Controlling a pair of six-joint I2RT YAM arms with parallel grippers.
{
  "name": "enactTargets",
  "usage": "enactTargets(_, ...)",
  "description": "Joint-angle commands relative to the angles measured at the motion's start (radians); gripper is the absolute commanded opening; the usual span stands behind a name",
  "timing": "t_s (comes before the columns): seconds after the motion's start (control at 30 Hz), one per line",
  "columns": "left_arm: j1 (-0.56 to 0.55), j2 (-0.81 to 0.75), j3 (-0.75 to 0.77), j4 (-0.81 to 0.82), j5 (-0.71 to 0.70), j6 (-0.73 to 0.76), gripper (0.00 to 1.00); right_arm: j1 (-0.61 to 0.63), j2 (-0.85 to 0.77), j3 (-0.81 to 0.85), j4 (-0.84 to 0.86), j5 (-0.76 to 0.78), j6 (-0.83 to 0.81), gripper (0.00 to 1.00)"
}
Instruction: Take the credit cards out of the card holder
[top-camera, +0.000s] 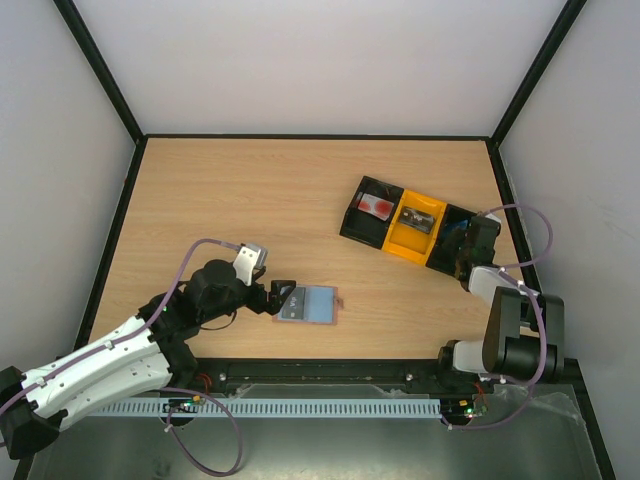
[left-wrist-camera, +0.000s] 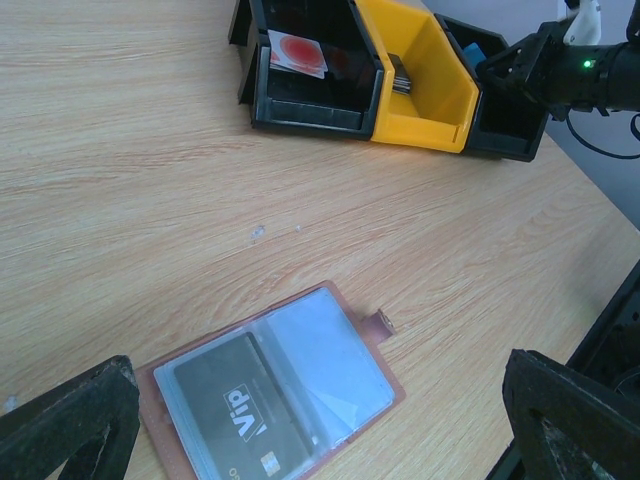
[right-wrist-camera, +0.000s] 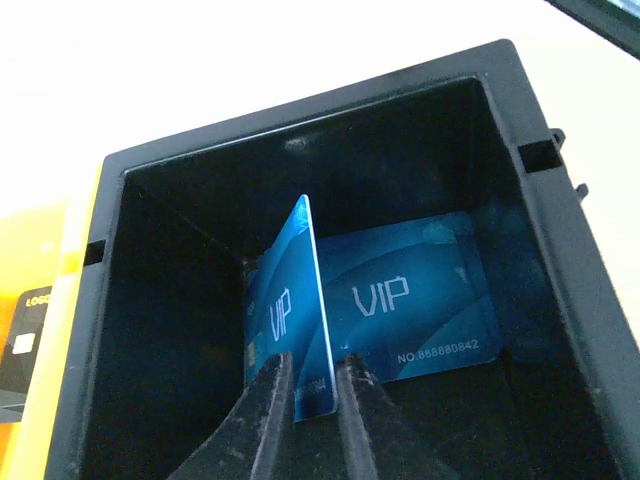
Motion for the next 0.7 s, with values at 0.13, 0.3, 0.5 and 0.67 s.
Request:
enactTargets(0.13, -0.005, -0.013, 0.024, -0.002, -0.015, 0.005, 1.00, -0.004, 0.018, 0.029, 0.018, 0.051, 0.003, 0.11)
enactTargets(0.3, -0.005, -0.014, 0.025, -0.001, -0.013, 0.005, 1.00, -0.004, 0.034, 0.026, 0.039, 0.069, -0.001, 0.10)
enactTargets(0.5, -0.006, -0.015, 0.022, 0.001, -0.011, 0.011, 1.00, -0.004, 0.042, 0.030, 0.038, 0.084, 0.003, 0.14)
enactTargets(0.67, -0.005, -0.018, 0.022, 0.002, -0.010, 0.011, 1.00, -0.004, 0.011, 0.027, 0.025, 0.100, 0.017, 0.24)
